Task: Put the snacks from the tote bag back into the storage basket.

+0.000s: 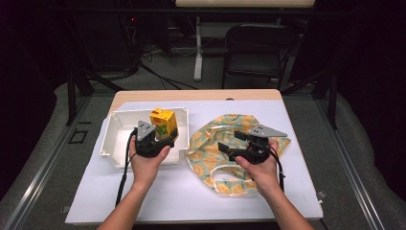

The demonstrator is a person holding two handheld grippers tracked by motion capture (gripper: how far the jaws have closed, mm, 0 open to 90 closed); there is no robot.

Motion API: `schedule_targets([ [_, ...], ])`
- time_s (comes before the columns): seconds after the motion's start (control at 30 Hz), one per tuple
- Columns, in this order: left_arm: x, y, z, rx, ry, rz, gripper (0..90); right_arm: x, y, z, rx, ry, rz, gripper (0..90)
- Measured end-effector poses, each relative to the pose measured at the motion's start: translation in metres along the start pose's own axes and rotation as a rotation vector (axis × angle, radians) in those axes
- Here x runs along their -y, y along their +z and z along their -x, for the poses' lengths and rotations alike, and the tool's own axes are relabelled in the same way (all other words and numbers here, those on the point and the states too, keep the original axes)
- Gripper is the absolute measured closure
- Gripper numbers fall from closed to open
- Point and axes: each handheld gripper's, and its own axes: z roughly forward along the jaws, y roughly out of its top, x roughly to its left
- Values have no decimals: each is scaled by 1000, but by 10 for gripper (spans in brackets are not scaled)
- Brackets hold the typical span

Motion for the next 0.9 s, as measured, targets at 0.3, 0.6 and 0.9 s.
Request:
schedule_targets([
  [0.3, 2, 13, -6, -21, -18, -1, 301, 9, -10, 10, 45, -10, -1, 168],
  [0.6, 6, 27, -12, -54, -41, 1, 301, 21, -23, 23, 86, -15, -21, 169],
  [0.9, 5, 43, -16, -84, -52, -14, 301, 28, -33, 31, 114, -14, -26, 172],
])
